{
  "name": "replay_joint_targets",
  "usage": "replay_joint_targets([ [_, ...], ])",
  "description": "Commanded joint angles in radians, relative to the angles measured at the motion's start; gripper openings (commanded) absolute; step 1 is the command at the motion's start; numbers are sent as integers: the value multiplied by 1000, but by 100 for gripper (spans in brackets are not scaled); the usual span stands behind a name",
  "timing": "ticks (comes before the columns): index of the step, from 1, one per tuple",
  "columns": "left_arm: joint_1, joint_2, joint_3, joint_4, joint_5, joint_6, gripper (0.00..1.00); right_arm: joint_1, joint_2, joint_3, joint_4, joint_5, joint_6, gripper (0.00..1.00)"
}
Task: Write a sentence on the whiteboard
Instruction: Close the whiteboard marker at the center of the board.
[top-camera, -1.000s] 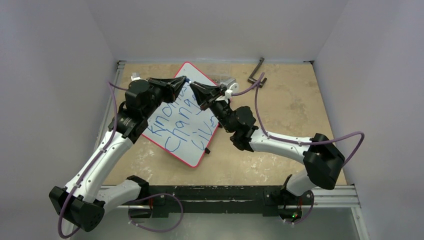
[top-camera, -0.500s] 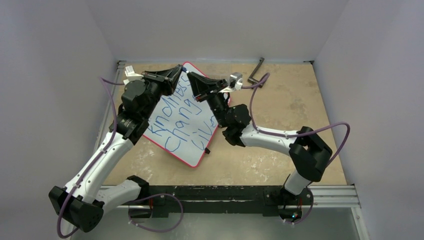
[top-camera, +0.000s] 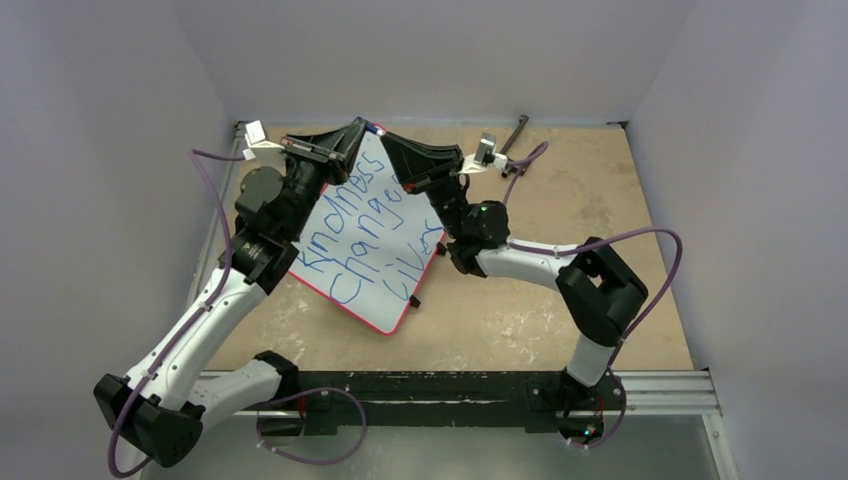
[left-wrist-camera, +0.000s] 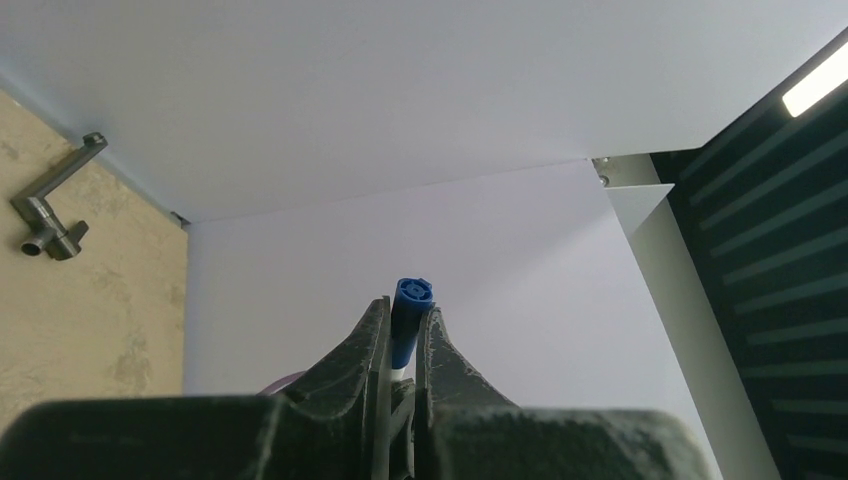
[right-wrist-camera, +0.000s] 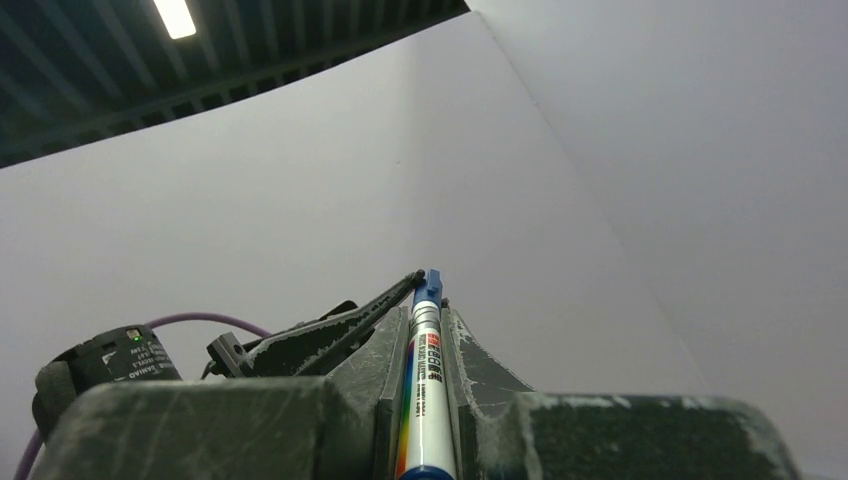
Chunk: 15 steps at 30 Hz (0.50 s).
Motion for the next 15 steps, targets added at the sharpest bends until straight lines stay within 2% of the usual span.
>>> replay_joint_targets([
  [1,-102,6,-6,95,322,-13,0,48,38,45,-157,-226,115,0],
  [9,-101,-15,-3,46,276,16,0,49,-3,11,-193,-207,83,0],
  [15,-101,-31,2,23,257,47,19,49,-33,-28,-180,-193,65,0],
])
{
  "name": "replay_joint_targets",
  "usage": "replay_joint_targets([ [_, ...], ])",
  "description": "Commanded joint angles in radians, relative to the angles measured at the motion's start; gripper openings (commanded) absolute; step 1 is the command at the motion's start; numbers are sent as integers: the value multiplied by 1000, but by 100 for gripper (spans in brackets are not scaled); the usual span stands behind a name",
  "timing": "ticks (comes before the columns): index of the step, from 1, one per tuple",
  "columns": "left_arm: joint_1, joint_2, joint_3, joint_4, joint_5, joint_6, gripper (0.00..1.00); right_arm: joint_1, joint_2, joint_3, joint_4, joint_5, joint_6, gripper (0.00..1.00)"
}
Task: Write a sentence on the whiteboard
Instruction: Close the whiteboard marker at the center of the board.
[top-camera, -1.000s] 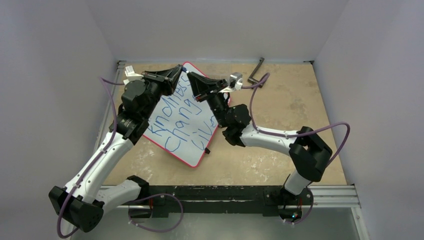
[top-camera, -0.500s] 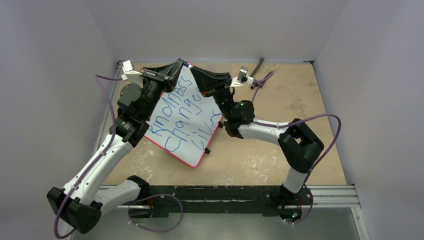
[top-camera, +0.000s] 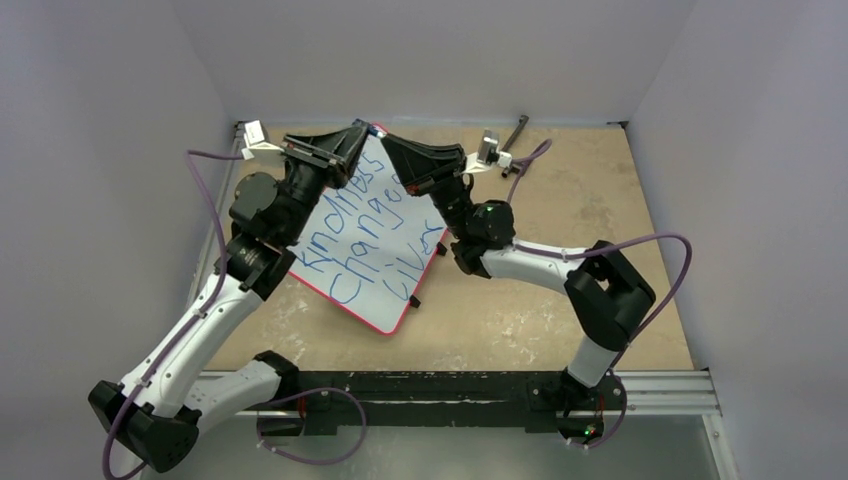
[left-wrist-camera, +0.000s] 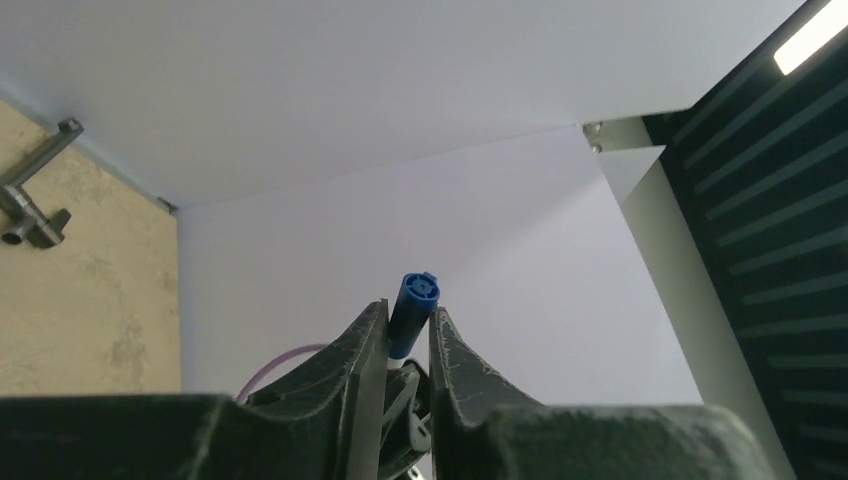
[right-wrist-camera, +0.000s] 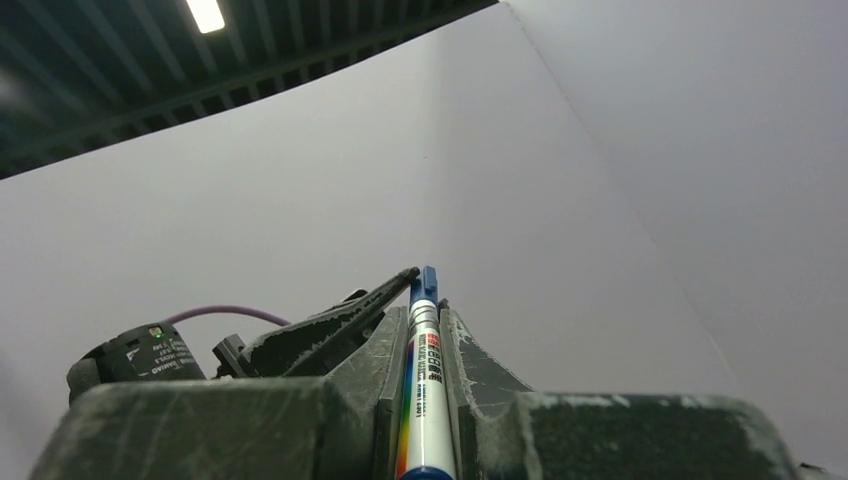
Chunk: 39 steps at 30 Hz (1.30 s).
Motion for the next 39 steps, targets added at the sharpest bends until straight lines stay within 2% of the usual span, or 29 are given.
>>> replay_joint_targets([
  [1,-81,-1,12,-13,255,9,23,58,-5,-28,-167,-142,9,0],
  [9,-80,-49,15,-57,212,58,67,57,-30,-46,-179,-85,-9,0],
  [13,-81,-70,16,-103,197,71,79,57,-38,-52,-179,-44,-12,0],
  [18,-81,-101,-5,-146,184,91,86,57,-72,-48,-237,26,-63,0],
  [21,-82,-123,-7,-228,157,107,89,56,-100,-54,-279,72,-99,0],
  [35,-82,-148,-15,-324,124,151,96,35,-242,-100,-427,219,-198,0],
  [39,-81,-142,-17,-324,133,159,96,34,-310,-119,-518,283,-251,0],
])
